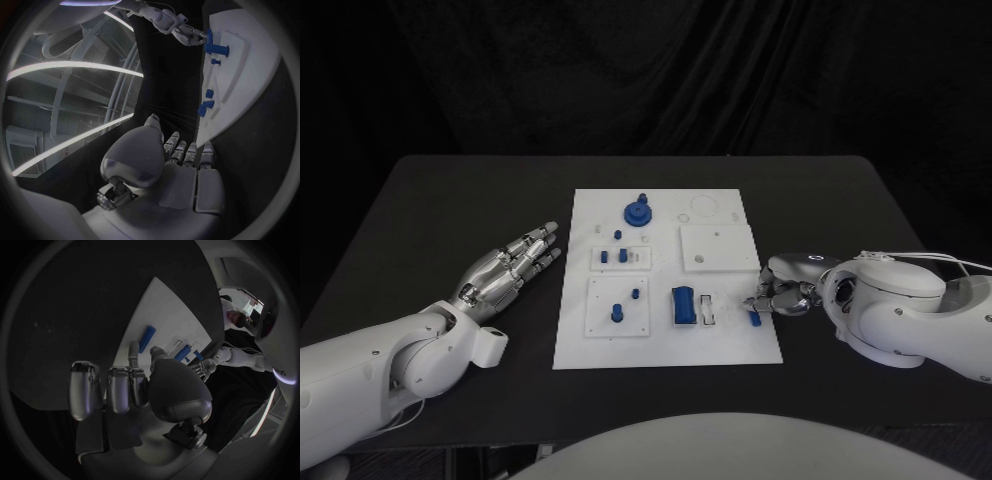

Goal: Assemble the parts on the task board

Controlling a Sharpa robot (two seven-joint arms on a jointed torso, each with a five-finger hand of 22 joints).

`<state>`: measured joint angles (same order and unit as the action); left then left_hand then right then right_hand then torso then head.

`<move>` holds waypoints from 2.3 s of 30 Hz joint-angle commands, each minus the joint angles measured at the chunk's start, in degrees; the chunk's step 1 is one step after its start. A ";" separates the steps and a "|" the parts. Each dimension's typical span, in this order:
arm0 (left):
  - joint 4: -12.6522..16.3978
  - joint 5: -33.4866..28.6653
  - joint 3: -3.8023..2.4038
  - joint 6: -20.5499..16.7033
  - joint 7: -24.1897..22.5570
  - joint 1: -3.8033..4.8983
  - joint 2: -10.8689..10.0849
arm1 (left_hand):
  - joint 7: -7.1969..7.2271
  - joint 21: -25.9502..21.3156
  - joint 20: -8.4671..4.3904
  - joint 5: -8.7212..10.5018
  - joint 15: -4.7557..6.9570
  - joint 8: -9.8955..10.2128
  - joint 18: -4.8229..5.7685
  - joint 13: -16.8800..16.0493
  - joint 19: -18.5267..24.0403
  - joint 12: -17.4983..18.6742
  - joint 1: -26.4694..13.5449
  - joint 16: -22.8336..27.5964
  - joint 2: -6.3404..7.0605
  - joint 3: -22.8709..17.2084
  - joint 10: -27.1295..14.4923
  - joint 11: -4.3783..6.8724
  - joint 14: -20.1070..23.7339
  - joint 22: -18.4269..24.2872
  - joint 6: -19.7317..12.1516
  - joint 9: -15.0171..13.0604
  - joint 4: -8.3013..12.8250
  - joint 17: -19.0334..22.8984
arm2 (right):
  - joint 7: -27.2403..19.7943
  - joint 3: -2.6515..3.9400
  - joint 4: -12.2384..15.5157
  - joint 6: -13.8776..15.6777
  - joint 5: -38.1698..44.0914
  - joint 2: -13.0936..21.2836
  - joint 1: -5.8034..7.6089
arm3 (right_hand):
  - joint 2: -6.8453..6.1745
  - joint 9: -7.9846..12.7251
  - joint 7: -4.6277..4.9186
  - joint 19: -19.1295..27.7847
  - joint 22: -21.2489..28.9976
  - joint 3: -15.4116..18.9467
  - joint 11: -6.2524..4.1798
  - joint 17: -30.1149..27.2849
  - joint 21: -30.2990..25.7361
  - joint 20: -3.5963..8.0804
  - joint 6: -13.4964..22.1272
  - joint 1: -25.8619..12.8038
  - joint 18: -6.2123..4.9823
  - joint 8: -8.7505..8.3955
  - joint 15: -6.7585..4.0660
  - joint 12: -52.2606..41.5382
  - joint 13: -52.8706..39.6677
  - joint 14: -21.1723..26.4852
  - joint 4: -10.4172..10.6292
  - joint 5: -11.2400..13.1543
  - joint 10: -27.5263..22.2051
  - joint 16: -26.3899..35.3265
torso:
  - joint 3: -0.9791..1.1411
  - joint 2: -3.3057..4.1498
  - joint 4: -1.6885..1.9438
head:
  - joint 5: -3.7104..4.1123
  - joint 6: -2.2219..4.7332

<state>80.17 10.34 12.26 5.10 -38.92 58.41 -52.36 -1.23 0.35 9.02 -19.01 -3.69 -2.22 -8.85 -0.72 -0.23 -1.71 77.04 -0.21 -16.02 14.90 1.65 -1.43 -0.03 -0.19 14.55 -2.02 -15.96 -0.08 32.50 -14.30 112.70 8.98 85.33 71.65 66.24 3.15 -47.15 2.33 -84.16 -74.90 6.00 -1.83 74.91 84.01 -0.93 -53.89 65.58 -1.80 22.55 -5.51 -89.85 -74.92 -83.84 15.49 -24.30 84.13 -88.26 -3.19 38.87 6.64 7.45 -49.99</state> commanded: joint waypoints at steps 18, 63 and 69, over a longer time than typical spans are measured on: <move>-0.12 -0.25 -0.05 0.72 -2.44 -0.13 0.22 | -0.02 -0.19 0.30 -0.47 -0.34 -0.30 -0.48 0.02 0.07 -0.30 0.99 0.21 0.00 -0.40 -0.01 -0.36 0.03 -0.06 0.34 -0.08 0.39 0.08 | 0.70 -0.01 -1.65 0.68 0.90 -1.87 -2.53 | -1.60 5.97 1.59 -2.73 -12.51 -4.08 1.57 8.09 -1.09 -1.30 0.85 6.25 -0.14 -7.24 1.50 -0.15 -15.08 -4.82 -3.15 -9.56 5.87 0.72 | -0.04 -0.06 0.11 | -0.02 -0.01; -0.63 -0.25 -0.05 1.06 -2.16 -0.23 1.13 | -0.13 -0.19 0.34 -0.88 -0.37 -0.30 -0.50 0.02 0.07 -0.29 1.38 0.21 -0.10 -0.60 -0.03 -0.58 0.03 -0.06 0.18 -0.06 0.68 0.08 | -8.44 0.07 -3.08 8.61 -47.04 -6.01 1.61 | -5.52 5.23 1.87 -2.30 -12.14 -26.80 1.77 6.54 -2.24 -1.40 0.75 2.75 -0.42 -6.85 1.62 -0.15 -15.08 -4.53 -12.67 -6.51 5.87 1.28 | -0.09 -0.03 0.27 | -0.57 -0.01; -0.63 -0.25 -0.05 1.13 -2.14 -0.24 1.16 | -0.13 -0.19 0.34 -0.88 -0.37 -0.30 -0.50 0.02 0.07 -0.29 1.38 0.21 -0.10 -0.60 -0.03 -0.58 0.03 -0.06 0.18 -0.06 0.68 0.08 | -8.14 0.06 -3.96 7.78 -45.64 -7.03 1.31 | -5.47 4.88 1.95 -2.19 -12.07 -26.43 1.85 6.45 -2.45 -1.47 1.34 1.59 -0.47 -6.16 1.71 -0.15 -15.08 -4.51 -12.58 -8.63 5.87 1.32 | -0.05 -0.03 0.11 | -0.82 -0.01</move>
<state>79.45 10.34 12.25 5.52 -38.92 58.25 -51.32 -1.23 0.35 9.02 -19.60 -3.69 -2.21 -8.86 -0.72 -0.23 -1.71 77.94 -0.21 -16.02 14.35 1.43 -1.65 -0.02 -0.18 14.55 -2.03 -15.40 -0.09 24.76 -14.23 108.85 18.18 39.74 64.62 67.71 -2.34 -42.01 4.24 -83.94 -74.90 -19.39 -0.30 74.91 81.51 -1.95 -52.95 67.43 -1.80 16.18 -4.07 -89.85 -74.94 -84.05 4.02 -32.39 84.02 -87.16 -3.28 38.83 6.81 6.71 -49.99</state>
